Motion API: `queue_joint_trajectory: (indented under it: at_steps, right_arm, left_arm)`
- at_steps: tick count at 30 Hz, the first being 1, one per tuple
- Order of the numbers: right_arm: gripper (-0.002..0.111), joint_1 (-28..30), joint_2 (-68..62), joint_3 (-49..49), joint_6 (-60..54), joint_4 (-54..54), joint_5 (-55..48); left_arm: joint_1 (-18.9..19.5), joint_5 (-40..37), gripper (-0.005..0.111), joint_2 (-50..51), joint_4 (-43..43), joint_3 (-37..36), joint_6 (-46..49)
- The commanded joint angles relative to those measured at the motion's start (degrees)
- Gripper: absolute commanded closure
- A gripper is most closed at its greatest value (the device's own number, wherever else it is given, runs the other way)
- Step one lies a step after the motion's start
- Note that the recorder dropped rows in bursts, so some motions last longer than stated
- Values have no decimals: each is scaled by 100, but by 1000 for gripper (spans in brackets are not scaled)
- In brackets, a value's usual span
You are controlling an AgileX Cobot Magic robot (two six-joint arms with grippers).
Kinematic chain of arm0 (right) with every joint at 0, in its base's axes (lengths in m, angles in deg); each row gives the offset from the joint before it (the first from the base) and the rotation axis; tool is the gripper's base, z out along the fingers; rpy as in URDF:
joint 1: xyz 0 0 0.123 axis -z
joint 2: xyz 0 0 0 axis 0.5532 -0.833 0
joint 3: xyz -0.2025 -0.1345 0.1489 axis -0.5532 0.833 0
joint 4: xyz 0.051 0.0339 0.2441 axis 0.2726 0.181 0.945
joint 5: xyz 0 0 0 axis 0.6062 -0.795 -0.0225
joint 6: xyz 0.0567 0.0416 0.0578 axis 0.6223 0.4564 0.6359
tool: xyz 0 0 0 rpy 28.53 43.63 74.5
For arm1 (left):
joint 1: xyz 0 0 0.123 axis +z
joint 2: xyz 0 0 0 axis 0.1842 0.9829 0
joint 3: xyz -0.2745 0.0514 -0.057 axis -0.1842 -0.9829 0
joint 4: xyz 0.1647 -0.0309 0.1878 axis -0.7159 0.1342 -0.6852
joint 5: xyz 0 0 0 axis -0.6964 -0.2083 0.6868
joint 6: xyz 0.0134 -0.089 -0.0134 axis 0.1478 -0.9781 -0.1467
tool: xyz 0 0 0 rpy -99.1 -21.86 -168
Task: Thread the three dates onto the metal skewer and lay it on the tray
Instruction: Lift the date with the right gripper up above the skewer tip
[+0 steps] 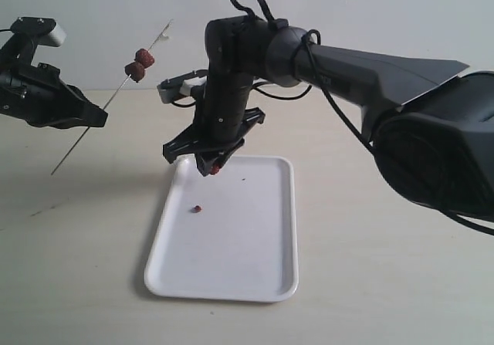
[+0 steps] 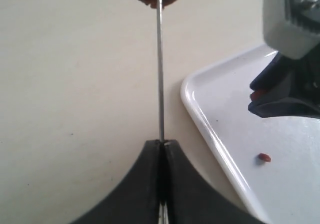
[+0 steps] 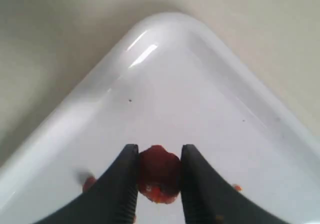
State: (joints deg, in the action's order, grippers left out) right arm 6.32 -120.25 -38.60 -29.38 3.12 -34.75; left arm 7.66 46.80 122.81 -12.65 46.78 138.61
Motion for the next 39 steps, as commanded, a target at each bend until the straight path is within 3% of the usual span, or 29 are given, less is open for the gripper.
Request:
queue_joint_trajectory:
  at_steps: [1,11,24,34,39]
  right_arm:
    - [83,4,263,-24,-161,-73,-198]
    - [94,211,466,-24,391,-399,689]
    - [94,278,596,-24,444,-404,591]
    - [88,278,596,-24,298,176,480]
    - [88,371,623,-24,625,88,910]
  left_arm:
    - [15,61,107,-61,17,42,-23]
    - [15,26,107,12,282,42,-23]
    - [15,-125,107,12,241,42,65]
    - [15,-160,107,12,241,42,63]
    - [15,-189,107,12,241,42,63]
